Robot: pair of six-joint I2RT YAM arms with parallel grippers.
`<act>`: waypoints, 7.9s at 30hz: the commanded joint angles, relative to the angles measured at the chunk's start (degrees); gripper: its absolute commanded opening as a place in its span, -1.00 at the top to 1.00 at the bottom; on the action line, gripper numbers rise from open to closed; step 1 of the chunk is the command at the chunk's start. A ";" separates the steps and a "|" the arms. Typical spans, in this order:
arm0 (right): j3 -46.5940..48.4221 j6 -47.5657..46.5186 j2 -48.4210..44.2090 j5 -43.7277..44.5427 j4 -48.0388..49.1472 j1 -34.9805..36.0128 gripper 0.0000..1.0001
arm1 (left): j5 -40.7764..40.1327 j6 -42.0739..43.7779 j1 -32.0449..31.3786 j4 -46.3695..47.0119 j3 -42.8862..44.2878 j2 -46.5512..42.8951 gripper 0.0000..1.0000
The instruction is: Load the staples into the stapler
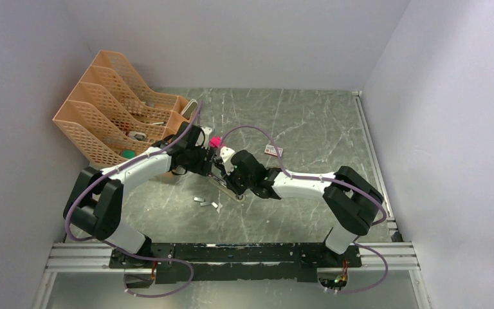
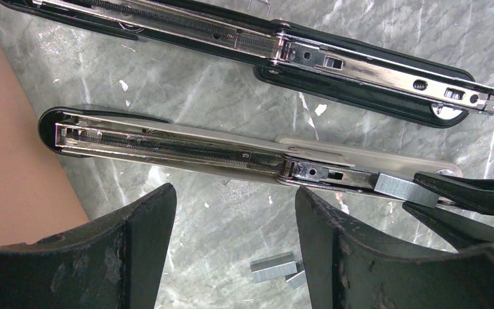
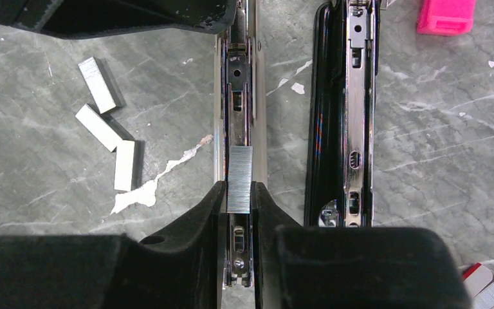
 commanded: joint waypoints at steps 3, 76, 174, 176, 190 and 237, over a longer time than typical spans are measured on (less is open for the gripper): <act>0.07 -0.26 -0.26 2.44 -3.81 0.23 0.79 | -0.85 0.70 -0.51 0.82 -0.45 -0.75 -0.45; 0.17 4.61 -2.74 1.86 -1.11 2.98 1.00 | -0.87 0.72 -0.62 0.92 -0.41 -0.71 -0.45; 1.26 11.18 0.29 9.10 3.35 2.25 0.31 | -1.12 0.78 -1.14 0.87 -0.58 -1.70 -0.46; 1.77 11.51 0.96 9.58 3.86 2.17 0.31 | -1.12 0.78 -1.11 0.92 -0.58 -1.60 -0.46; 3.09 12.51 4.14 10.18 3.93 1.03 0.33 | -1.50 0.88 -1.07 0.84 -0.58 -1.33 -0.45; 0.56 9.47 0.14 7.01 8.38 1.40 0.25 | -1.47 0.96 -1.24 0.92 -0.54 -1.80 -0.46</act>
